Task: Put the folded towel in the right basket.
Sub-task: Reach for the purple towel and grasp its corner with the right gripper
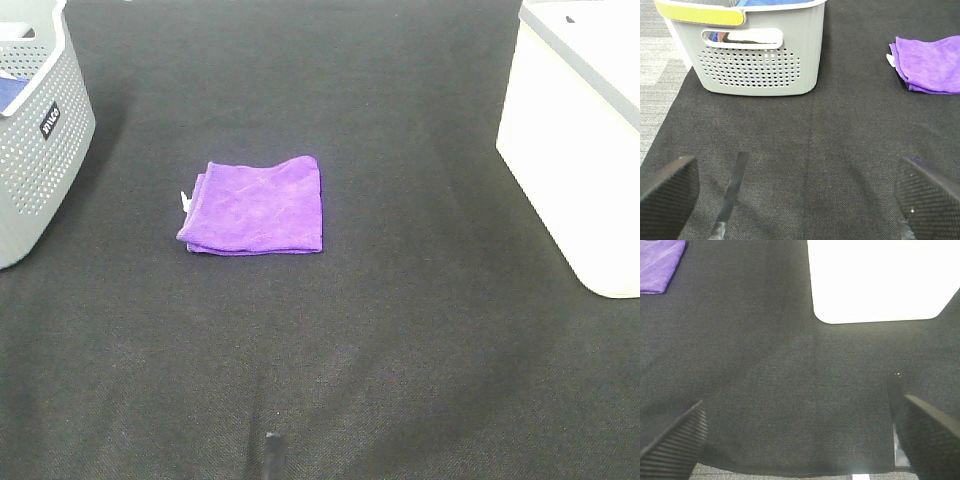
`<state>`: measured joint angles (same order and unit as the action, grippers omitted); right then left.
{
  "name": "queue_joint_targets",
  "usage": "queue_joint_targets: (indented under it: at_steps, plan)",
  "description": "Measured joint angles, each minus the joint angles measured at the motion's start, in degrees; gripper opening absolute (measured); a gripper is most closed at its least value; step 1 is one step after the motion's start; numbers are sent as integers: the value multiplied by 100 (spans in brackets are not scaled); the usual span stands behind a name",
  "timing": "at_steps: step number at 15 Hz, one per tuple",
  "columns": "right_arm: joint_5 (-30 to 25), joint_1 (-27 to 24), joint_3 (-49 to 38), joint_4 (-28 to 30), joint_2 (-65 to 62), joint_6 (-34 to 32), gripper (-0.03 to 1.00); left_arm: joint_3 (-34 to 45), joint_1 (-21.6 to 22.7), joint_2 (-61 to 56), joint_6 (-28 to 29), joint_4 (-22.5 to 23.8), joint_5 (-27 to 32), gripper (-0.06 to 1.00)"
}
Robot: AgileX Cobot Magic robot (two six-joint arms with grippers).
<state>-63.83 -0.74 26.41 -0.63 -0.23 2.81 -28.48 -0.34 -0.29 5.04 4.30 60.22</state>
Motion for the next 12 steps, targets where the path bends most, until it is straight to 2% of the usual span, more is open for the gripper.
queue_joint_targets:
  at_steps: [2, 3, 4, 5, 6, 7, 8, 10, 12]
  plan:
    - [-92, 0, 178, 172, 166, 6, 97, 0, 0, 0, -17, 23, 0, 99]
    - [-275, 0, 584, 195, 722, 0, 97, 0, 0, 0, -17, 46, 0, 99]
    - [-470, 0, 1112, 201, 1461, 0, 97, 0, 0, 0, -17, 52, 0, 99]
    - [-619, 0, 2126, 201, 2756, 0, 97, 0, 0, 0, -23, 57, 0, 99]
    - [-619, 0, 2521, 201, 3214, 0, 97, 0, 0, 0, -23, 63, 0, 99]
    - [-613, 0, 3690, 183, 4423, 0, 97, 0, 0, 0, -29, 103, 0, 99]
    - [-613, 0, 4320, 132, 5168, 0, 97, 0, 0, 0, -29, 126, 0, 99]
    - [-602, 0, 5351, -29, 6285, 0, 97, 0, 0, 0, -40, 132, 0, 99]
    - [-602, 0, 6165, -476, 7208, 92, 97, 0, 0, 0, -40, 132, 0, 99]
